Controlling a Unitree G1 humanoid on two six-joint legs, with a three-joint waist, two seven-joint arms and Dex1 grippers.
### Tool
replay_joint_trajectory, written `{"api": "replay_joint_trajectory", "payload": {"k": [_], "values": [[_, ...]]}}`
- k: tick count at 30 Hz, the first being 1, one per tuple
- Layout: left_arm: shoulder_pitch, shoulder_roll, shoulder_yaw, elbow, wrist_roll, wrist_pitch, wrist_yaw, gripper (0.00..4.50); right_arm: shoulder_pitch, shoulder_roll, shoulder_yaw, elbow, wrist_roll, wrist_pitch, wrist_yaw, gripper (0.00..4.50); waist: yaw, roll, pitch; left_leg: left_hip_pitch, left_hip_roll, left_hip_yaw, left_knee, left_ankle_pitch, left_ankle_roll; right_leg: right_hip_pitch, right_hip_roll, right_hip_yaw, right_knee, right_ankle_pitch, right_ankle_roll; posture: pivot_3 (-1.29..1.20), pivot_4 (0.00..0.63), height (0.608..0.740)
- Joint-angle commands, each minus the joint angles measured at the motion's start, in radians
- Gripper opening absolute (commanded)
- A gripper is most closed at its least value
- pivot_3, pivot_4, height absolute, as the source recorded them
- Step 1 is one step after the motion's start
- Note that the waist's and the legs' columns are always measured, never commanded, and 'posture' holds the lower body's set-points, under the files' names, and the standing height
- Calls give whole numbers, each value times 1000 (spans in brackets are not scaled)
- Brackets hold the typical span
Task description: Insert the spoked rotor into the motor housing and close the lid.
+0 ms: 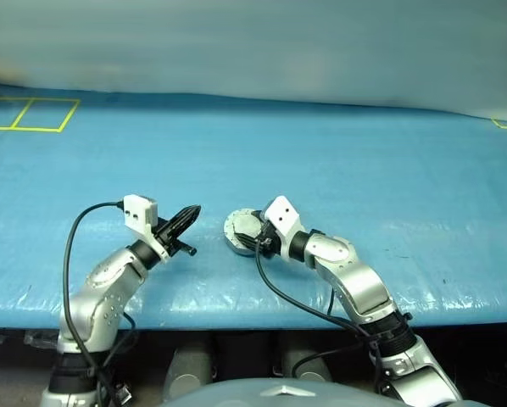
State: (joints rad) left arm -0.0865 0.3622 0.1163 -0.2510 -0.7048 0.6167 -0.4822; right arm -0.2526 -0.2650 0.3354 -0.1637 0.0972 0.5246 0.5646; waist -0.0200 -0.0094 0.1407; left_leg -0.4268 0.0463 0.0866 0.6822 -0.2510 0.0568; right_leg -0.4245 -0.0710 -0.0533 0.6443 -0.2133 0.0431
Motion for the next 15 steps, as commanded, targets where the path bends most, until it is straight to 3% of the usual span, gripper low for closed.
{"api": "replay_joint_trajectory", "payload": {"k": [1, 7, 15], "values": [[-133, 38, 7, 117, -59, 131, -51, 0, 22, 8, 29, 56, -10, 32, 1, 2994, -2, -1, 0, 1, 0, -1, 0, 1, -1, 1, 1, 0, 0, 0, 0, 0, 150, 740], [-308, 57, -91, 296, 0, 231, -134, 0, 26, 18, 31, 55, -18, 26, -5, 2994, -5, -1, 0, 4, 0, -1, -1, 1, -1, 9, 5, 4, -1, 0, 0, 0, 150, 740], [-371, 58, -217, 394, 126, 226, -204, 0, 44, 25, 29, 38, -20, 27, -11, 2994, -3, -1, 0, 9, 2, 1, -4, 0, -3, 10, 6, 7, 0, -1, -3, 0, 150, 740]]}}
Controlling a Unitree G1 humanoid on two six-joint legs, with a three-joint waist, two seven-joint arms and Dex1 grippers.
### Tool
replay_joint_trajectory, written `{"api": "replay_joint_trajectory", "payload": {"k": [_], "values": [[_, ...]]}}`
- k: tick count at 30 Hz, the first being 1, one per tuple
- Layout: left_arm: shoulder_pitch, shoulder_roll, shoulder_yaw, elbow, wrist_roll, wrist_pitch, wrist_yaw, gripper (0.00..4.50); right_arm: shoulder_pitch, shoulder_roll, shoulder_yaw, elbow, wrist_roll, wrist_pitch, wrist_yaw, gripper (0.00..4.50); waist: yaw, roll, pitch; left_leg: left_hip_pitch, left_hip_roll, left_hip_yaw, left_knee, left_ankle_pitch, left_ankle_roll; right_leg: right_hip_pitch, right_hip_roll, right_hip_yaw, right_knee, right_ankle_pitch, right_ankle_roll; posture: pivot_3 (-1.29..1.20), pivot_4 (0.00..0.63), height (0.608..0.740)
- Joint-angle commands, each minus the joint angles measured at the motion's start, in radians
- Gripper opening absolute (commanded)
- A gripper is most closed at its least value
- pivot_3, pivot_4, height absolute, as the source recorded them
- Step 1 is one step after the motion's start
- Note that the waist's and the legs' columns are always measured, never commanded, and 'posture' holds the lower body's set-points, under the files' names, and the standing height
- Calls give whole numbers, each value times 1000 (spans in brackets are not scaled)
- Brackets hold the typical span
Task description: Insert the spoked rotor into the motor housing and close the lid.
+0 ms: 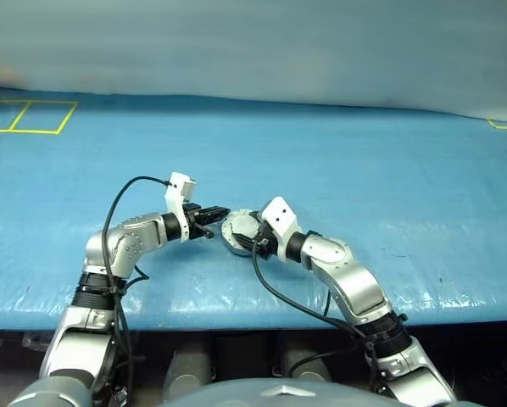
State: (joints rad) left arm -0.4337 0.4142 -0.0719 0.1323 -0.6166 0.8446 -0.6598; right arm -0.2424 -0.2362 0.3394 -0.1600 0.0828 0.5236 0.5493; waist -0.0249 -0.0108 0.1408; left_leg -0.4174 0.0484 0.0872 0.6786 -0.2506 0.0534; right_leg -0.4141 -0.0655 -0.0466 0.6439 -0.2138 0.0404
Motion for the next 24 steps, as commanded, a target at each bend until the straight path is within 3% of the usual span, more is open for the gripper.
{"api": "replay_joint_trajectory", "payload": {"k": [1, 19, 23, 24], "values": [[-26, 4, -33, 19, 51, -3, -26, 0, 36, -3, 25, 30, -3, 30, 5, 2994, 3, 0, 0, 0, 0, -1, 0, 0, 0, -1, 0, 0, 0, 1, -2, 0, 150, 740], [2, 5, -101, -32, 121, 18, -151, 0, 73, -4, 25, 13, 33, 47, 40, 2994, 5, -1, -1, 3, -2, -1, -3, -4, 0, -1, -10, -5, -1, -2, -6, 0, 150, 740], [2, 2, -101, -30, 134, 14, -156, 0, 112, 2, -3, -19, 60, 52, 39, 4354, 9, -2, -1, 4, -3, -1, -6, -4, 0, 0, -8, -5, -2, -4, -5, 0, 150, 740], [2, 1, -101, -31, 137, 14, -157, 0, 135, -3, -17, -42, 74, 53, 40, 4460, 10, -2, -1, 4, -3, -1, -6, -4, 0, 0, -8, -5, -2, -4, -5, 0, 150, 740]]}}
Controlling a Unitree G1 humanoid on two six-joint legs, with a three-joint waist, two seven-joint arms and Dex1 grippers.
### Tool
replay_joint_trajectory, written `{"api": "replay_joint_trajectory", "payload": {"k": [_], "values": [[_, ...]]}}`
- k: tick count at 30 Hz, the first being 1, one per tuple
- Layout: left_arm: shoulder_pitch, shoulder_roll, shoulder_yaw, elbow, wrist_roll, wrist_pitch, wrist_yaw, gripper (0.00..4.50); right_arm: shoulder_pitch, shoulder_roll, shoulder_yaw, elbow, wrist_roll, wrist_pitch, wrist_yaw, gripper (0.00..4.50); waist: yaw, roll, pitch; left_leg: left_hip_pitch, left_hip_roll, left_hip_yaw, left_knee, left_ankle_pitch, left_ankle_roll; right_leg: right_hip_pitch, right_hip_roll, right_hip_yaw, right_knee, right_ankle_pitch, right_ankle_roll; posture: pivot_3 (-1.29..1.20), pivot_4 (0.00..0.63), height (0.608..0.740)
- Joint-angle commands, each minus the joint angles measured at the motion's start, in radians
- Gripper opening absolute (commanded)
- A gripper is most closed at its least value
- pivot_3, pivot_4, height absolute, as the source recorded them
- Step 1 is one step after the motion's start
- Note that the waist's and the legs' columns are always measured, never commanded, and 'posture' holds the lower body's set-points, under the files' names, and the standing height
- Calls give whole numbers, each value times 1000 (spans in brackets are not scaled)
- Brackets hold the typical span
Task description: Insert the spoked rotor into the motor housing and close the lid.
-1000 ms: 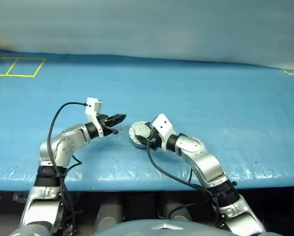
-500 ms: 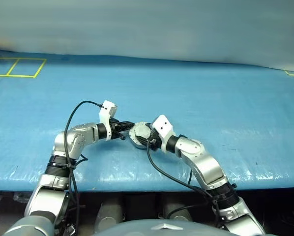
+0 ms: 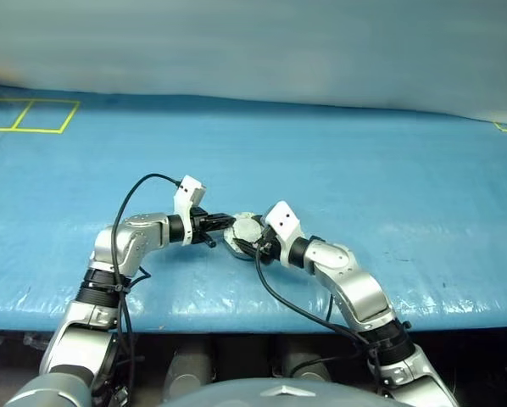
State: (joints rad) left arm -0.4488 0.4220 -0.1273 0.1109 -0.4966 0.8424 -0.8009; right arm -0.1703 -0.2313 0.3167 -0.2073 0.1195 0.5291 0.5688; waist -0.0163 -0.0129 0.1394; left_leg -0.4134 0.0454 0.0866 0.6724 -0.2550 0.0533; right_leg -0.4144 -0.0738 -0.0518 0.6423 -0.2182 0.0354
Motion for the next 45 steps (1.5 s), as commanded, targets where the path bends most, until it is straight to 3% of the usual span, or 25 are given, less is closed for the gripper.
{"api": "replay_joint_trajectory", "payload": {"k": [1, 3, 7, 12, 18, 30, 35, 38, 42, 45], "values": [[17, -7, -46, -11, 20, 17, -17, 0, 88, -15, -9, -17, 43, 42, 13, 4460, 4, 0, 0, 0, 0, 0, 0, 0, 0, 0, 0, 0, 0, 0, 0, 0, 150, 740], [16, -7, -49, -11, 27, 14, -20, 0, 152, -38, -43, -67, 46, 29, -5, 4460, 10, -1, -1, 0, -1, 0, -1, -1, 1, 0, 0, 0, -1, -1, 1, 0, 150, 740], [18, -7, -49, -5, 32, 8, -26, 0, 279, -33, -156, -207, 191, 56, 12, 4460, 13, -3, -2, 0, -2, 0, -1, -4, 2, 2, -3, -1, -2, -4, 3, 0, 150, 740], [16, -11, -55, 10, 46, -5, -39, 0, 366, 102, -354, -351, 519, 177, -91, 4460, 16, -1, -1, -2, -1, 0, -3, -3, 1, 2, -4, 0, -1, -5, 2, 0, 150, 740], [10, -18, -58, 20, 60, -15, -44, 0, 374, 292, -427, -286, 742, 364, -330, 4460, 17, -1, 0, -1, -1, -3, -4, -3, -1, -1, -6, 0, -1, -5, 1, 0, 150, 740], [29, -12, -40, 5, 69, -13, -41, 0, 308, 399, -459, -108, 1027, 399, -497, 4460, 18, -1, 0, -3, -2, -3, -7, -3, 0, 1, -6, 0, -2, -6, 0, 0, 150, 740], [42, -11, -33, -10, 66, -6, -34, 0, 315, 414, -467, -58, 1235, 381, -584, 3247, 15, -1, 0, -3, -2, -2, -7, -3, 0, 1, -4, 0, -2, -6, 0, 0, 150, 740], [44, -13, -30, -9, 66, -4, -33, 0, 327, 374, -436, -53, 1282, 393, -626, 2179, 13, -1, 0, -3, -2, -2, -8, -3, 0, 1, -3, 1, -2, -6, 0, 0, 150, 740], [42, -13, -29, -6, 65, -4, -34, 0, 343, 325, -410, -50, 1309, 419, -677, 1193, 7, -1, 0, -3, -2, -2, -8, -3, 0, 2, -2, 1, -2, -7, 1, 0, 150, 740], [35, -14, -20, -4, 63, -8, -34, 0, 349, 297, -400, -52, 1313, 423, -696, 1130, 5, -1, 0, -3, -2, -2, -8, -3, 0, 2, -2, 1, -2, -7, 1, 0, 150, 740]]}}
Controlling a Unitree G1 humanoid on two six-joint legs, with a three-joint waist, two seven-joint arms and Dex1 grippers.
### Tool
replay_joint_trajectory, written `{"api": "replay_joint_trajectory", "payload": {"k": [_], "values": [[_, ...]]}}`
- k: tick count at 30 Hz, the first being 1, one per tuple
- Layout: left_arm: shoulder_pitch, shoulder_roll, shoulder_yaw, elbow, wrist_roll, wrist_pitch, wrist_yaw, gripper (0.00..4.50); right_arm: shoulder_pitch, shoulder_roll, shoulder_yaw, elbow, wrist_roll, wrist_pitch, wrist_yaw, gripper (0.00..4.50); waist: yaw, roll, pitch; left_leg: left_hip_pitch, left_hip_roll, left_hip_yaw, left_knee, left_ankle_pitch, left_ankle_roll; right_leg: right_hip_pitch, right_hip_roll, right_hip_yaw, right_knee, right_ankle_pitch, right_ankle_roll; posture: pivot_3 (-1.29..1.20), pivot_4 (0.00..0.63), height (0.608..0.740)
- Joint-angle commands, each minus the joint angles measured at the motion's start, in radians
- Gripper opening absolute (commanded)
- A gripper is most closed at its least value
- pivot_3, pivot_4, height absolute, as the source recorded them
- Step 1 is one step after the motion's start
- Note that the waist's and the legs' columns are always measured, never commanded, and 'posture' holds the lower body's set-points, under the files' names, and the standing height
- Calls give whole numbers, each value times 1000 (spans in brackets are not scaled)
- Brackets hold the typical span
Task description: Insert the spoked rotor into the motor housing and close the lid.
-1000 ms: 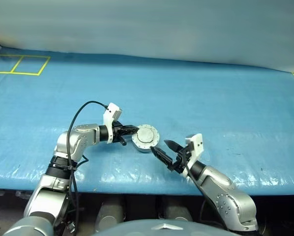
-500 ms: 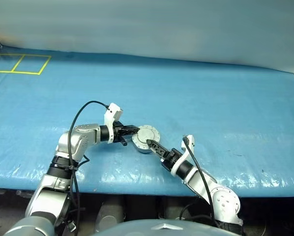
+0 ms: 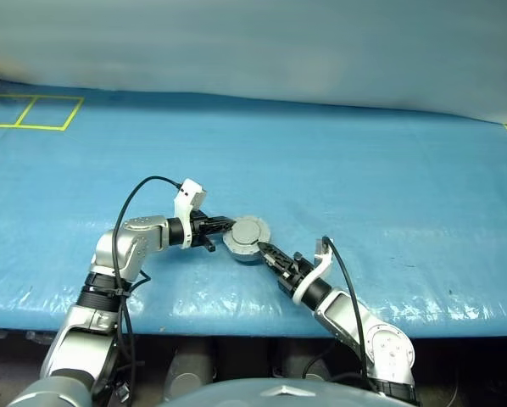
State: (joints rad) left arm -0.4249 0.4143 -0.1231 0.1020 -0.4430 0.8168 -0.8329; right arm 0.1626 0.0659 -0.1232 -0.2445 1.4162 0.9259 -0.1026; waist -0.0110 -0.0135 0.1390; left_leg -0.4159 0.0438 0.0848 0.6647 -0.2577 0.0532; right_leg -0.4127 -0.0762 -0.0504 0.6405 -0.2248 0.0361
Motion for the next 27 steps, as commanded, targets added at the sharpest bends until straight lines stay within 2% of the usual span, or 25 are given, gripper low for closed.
{"api": "replay_joint_trajectory", "payload": {"k": [1, 4, 8, 11, 16, 20, 22, 23, 27], "values": [[9, -8, -13, 2, 5, 15, 3, 0, 17, -5, 39, -15, 22, 24, -28, 1130, 0, 0, 0, 0, 0, 0, 0, 0, 0, 0, 0, 0, 0, 0, 0, 0, 150, 740], [15, -27, 63, -27, -36, 10, 33, 0, 17, -1, 34, -25, 39, 10, -41, 1130, -1, 0, 0, 0, 0, 0, 0, 0, 0, 0, 1, 0, 0, 0, 0, 0, 150, 740], [74, -70, 232, -163, -182, 82, 105, 0, 25, 15, 39, -45, 55, -21, -52, 1130, -8, 0, 1, -2, 1, 0, -1, 0, 0, -3, 0, 2, 0, 1, 3, 0, 150, 740], [149, -118, 361, -274, -307, 195, 224, 586, 27, 33, 43, -57, 80, -55, -56, 1130, -10, 0, 1, -3, 1, 0, -1, 0, 0, -3, 0, 3, 0, 2, 6, 0, 150, 740], [325, -287, 552, -414, -575, 324, 456, 2290, -14, 50, 41, -73, 127, -116, -56, 1130, -10, 0, 2, -3, 1, 0, 0, 0, 0, -3, 0, 3, 0, 2, 7, 0, 150, 740], [479, -476, 611, -470, -855, 288, 637, 3648, -77, 51, 30, -70, 158, -163, -45, 1130, -4, -3, 8, -4, 0, -1, 2, 0, 0, -3, 0, 5, 0, 2, 7, 0, 150, 740], [535, -547, 605, -482, -937, 242, 711, 4301, -105, 45, 32, -63, 167, -174, -45, 1130, -2, -5, 10, -4, 0, -1, 3, 0, 0, -3, 0, 5, 0, 1, 7, 0, 150, 740], [562, -581, 596, -482, -974, 212, 741, 4496, -120, 44, 35, -60, 171, -178, -49, 1130, -3, -5, 11, -4, 1, -1, 3, 0, 0, -3, 0, 5, 0, 1, 7, 0, 150, 740], [634, -629, 535, -467, -1074, 111, 809, 4500, -160, 40, 58, -59, 192, -181, -64, 1130, -1, -5, 11, -5, 1, -1, 3, 0, 0, -3, 1, 5, 1, 1, 3, 0, 150, 740]]}}
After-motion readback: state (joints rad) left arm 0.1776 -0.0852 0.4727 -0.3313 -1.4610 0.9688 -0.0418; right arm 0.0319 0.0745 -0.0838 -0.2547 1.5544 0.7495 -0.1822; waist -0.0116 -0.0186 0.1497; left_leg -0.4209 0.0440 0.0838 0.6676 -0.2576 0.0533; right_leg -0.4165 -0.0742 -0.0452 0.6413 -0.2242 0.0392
